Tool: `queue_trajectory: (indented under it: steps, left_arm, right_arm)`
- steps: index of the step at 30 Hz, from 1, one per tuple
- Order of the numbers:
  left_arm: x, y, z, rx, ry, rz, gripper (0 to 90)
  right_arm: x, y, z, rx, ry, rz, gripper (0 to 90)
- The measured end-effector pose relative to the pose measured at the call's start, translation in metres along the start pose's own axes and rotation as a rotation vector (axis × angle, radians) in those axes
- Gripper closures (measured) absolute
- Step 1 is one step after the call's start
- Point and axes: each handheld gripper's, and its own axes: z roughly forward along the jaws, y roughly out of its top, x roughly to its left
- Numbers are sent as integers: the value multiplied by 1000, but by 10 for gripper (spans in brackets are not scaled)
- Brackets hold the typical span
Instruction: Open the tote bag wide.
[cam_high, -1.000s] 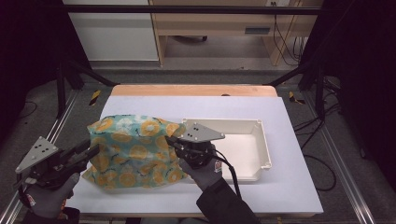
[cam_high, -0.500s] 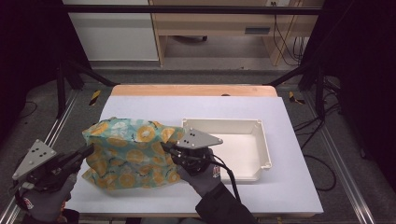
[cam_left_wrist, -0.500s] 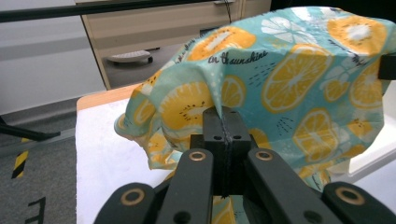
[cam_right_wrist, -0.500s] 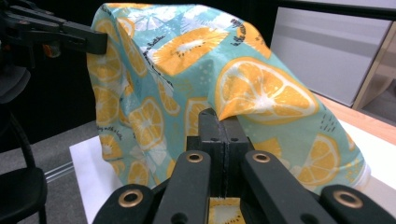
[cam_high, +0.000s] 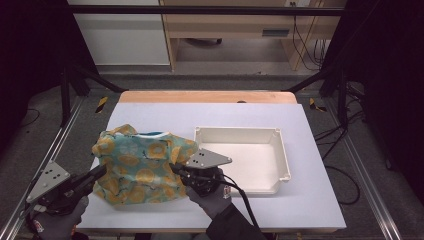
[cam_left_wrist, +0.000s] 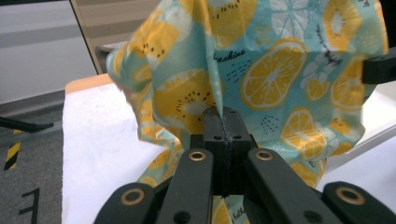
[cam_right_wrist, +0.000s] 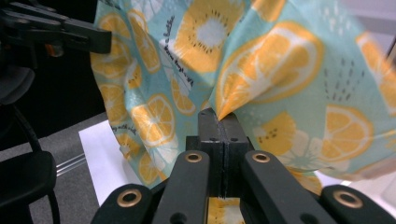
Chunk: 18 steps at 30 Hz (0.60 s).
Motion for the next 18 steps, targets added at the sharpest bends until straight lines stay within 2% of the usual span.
queue_trajectory:
  steps: [5,8,11,14,18]
  left_arm:
    - [3,-11,5,25,4,-4,898]
    - [6,-15,8,40,3,-19,898]
    - [7,-18,12,54,4,-17,898]
    - [6,-18,14,60,6,-7,898]
    - [7,-18,14,57,7,-12,898]
  right_arm:
    - [-3,-10,11,18,-18,10,897]
    - [-4,-15,17,40,-28,12,893]
    - [-5,-17,19,46,-30,14,863]
    - [-5,-13,13,17,-20,13,793]
    - [-8,-1,-1,-45,-44,11,693]
